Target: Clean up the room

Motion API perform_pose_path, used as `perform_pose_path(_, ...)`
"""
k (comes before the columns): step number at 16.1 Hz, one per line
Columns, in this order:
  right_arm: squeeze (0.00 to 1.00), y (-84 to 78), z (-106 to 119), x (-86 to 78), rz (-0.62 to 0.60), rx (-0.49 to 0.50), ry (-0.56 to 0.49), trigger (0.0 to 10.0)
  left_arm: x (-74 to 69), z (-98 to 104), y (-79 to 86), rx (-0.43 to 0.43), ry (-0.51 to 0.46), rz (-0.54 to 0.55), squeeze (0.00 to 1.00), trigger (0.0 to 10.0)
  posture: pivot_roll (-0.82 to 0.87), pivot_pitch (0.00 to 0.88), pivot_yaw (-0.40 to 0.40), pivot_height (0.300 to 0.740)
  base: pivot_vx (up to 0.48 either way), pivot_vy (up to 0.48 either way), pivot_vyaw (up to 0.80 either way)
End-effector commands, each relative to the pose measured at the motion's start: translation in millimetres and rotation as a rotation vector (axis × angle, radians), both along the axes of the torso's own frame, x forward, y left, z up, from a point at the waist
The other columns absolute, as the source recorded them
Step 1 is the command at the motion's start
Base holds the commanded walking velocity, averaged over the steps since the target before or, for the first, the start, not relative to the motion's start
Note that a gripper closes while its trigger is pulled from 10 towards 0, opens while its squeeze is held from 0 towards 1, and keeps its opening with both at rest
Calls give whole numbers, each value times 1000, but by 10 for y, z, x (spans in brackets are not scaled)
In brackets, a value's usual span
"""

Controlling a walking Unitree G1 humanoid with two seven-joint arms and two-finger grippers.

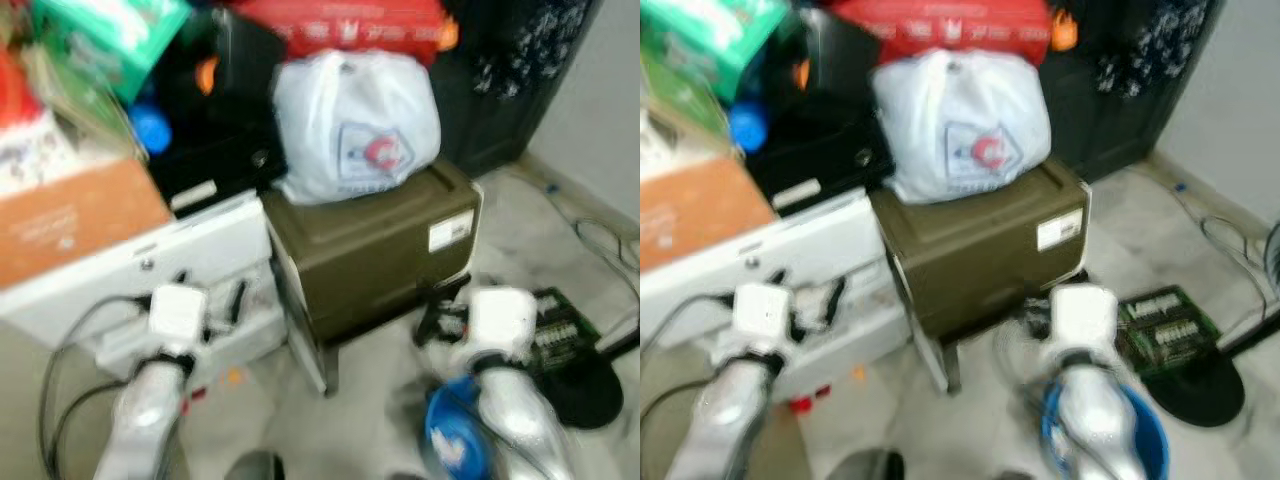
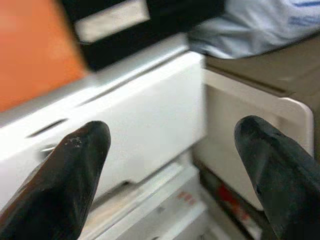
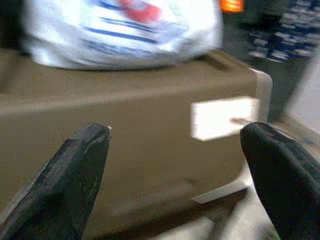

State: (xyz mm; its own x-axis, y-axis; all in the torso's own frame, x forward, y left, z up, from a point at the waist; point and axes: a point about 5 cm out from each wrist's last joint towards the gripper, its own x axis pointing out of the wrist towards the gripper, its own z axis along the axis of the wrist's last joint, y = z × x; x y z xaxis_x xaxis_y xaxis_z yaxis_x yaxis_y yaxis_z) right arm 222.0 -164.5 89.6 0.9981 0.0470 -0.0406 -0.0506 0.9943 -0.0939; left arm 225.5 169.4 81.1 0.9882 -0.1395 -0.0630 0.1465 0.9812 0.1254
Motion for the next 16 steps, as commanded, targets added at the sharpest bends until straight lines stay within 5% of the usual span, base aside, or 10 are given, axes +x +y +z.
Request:
perform_pose_path(1, 0, -56, 11, -5, -11, -20, -2, 10000, -9, 25, -47, -2, -10, -19, 0, 10000, -70, 68, 48, 740, 0, 0, 800)
perform_pose_path(16, 0, -16, 55, 95, 10, -11, -10, 10000, 93, 56, -94, 47, -31, -28, 0, 10000, -65, 50, 27, 740, 0, 0, 800)
